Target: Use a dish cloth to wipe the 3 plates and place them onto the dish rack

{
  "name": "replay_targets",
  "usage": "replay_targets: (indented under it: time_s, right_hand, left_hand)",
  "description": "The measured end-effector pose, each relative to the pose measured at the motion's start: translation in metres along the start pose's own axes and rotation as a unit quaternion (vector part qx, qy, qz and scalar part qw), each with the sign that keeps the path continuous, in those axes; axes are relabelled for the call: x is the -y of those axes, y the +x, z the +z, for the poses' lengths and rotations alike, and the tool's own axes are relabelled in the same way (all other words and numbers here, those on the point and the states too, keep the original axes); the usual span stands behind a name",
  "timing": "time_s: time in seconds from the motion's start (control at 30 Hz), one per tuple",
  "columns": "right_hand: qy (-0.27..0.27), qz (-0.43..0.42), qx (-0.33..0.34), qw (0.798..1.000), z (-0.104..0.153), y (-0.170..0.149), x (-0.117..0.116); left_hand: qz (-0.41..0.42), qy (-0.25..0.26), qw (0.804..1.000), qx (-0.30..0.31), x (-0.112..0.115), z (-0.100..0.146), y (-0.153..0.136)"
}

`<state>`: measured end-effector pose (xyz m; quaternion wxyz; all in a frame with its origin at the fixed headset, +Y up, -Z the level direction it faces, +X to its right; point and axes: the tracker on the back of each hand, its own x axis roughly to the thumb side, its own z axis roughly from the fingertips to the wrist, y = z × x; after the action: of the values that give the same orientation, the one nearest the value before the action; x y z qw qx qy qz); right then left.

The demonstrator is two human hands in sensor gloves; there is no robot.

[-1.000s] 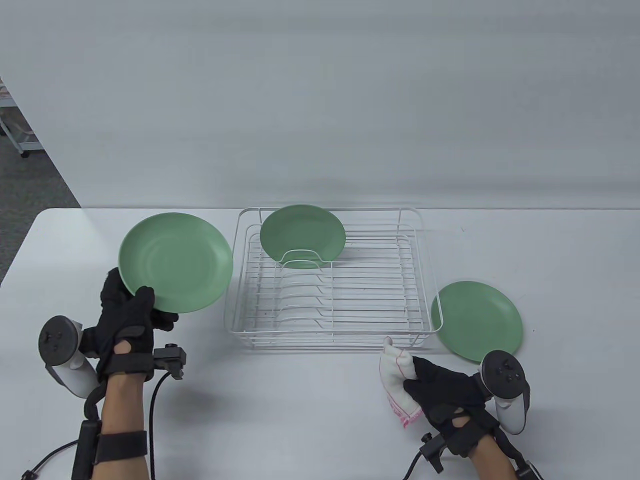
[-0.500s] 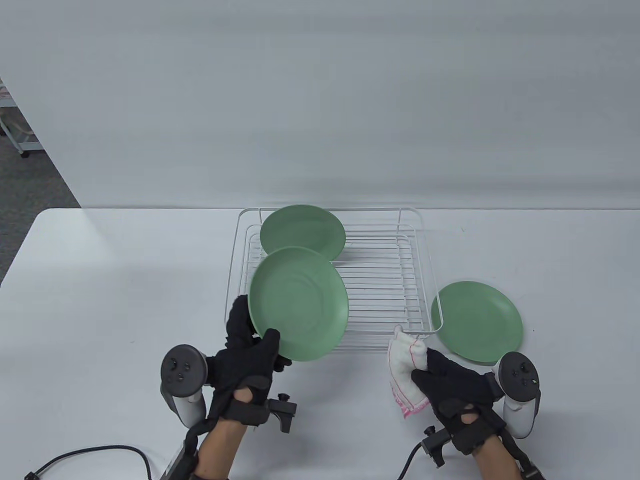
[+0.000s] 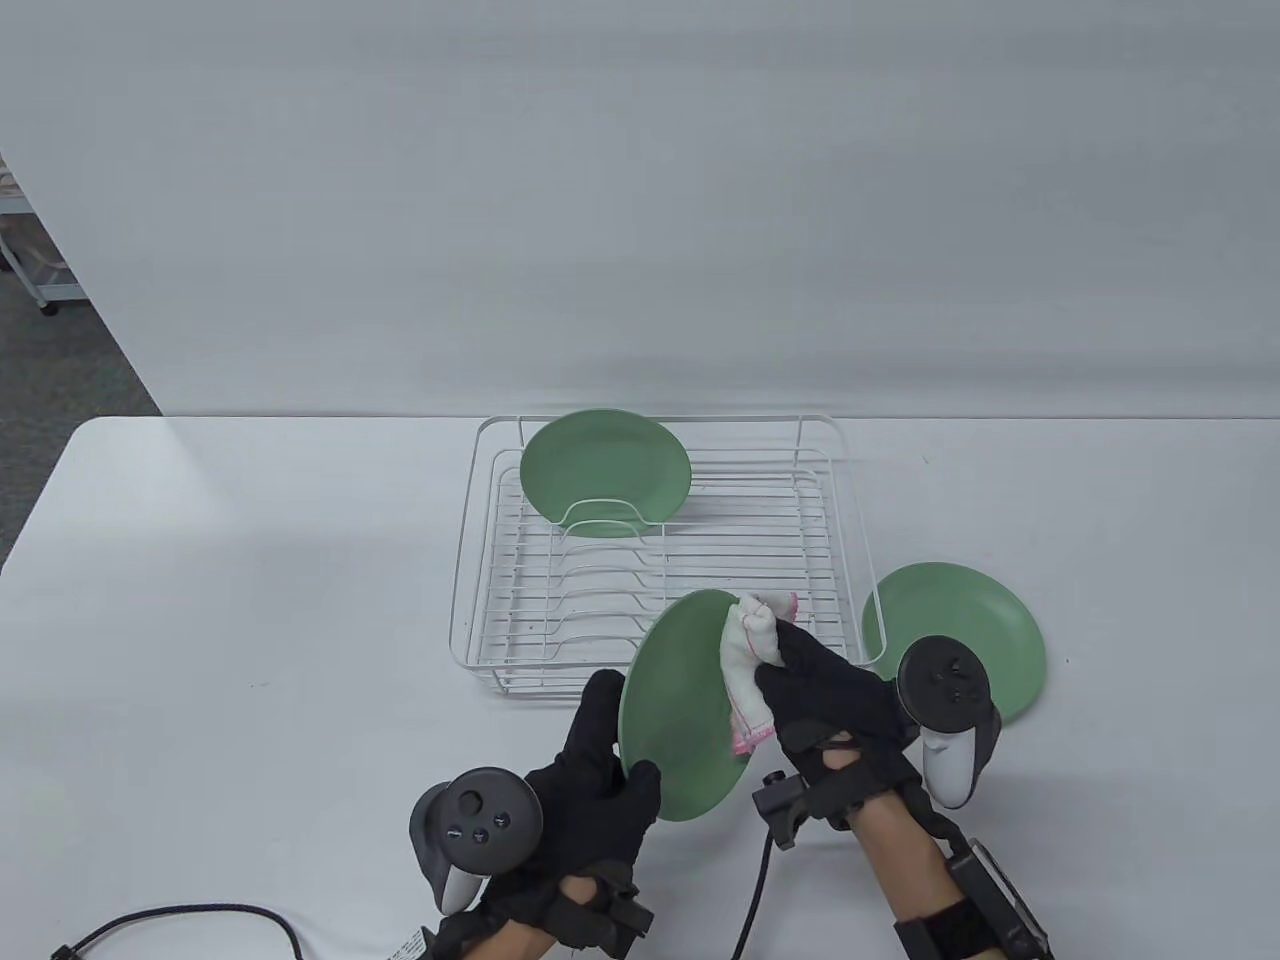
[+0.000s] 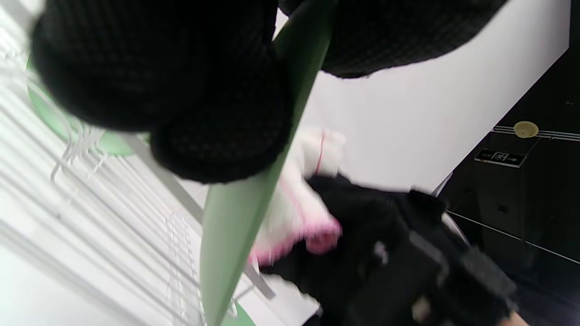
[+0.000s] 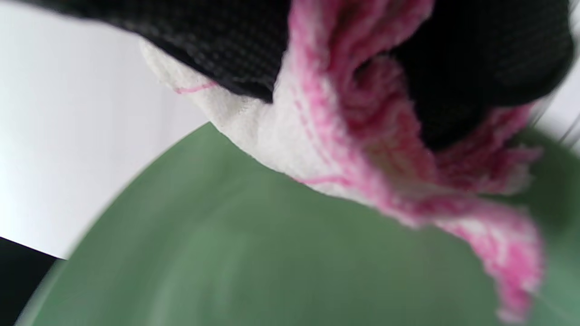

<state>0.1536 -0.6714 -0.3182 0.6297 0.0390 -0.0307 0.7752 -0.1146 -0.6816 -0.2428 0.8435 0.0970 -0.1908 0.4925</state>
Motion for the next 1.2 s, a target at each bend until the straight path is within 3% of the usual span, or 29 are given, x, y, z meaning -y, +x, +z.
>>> replay_targets:
  time_s: [0.07, 0.13, 0.2, 0.33, 0.4, 0.6, 0.73, 0.87, 1.07, 1.2]
  right_hand:
    - [0.013, -0.028, 0.037, 0.999, -0.001, 0.007, -0.007]
    - [0.064, -0.056, 0.070, 0.994, -0.002, 0.016, -0.016]
    - [0.129, -0.088, 0.075, 0.985, 0.001, 0.021, -0.027]
    - [0.201, -0.093, 0.077, 0.972, 0.008, 0.026, -0.040]
    - [0.240, -0.068, 0.070, 0.966, 0.011, 0.026, -0.044]
    - [0.286, -0.065, 0.005, 0.956, 0.010, 0.013, -0.035]
    - [0.315, -0.006, -0.029, 0.949, 0.009, 0.001, -0.026]
    - [0.287, 0.037, -0.060, 0.955, 0.007, -0.008, -0.016]
    - [0.152, 0.078, -0.085, 0.982, 0.006, -0.016, 0.006]
    - [0.061, 0.068, -0.058, 0.994, 0.008, -0.017, 0.017]
  left_hand:
    - [-0.005, -0.018, 1.000, 0.011, 0.004, -0.002, 0.000]
    - [-0.004, -0.034, 0.999, 0.015, 0.005, -0.002, 0.000]
    - [0.000, -0.035, 0.999, 0.017, 0.005, -0.002, 0.000]
    - [0.004, -0.015, 1.000, 0.022, 0.001, 0.000, 0.001]
    - [0.006, 0.002, 1.000, 0.028, -0.002, 0.001, 0.002]
    - [0.001, 0.012, 0.999, 0.050, -0.001, 0.004, 0.006]
    - [-0.004, 0.024, 0.998, 0.055, -0.002, 0.005, 0.007]
    - [-0.015, 0.037, 0.998, 0.058, -0.004, 0.006, 0.008]
    - [-0.020, 0.027, 0.998, 0.055, -0.003, 0.006, 0.006]
    - [-0.017, -0.005, 0.998, 0.056, 0.003, 0.005, 0.005]
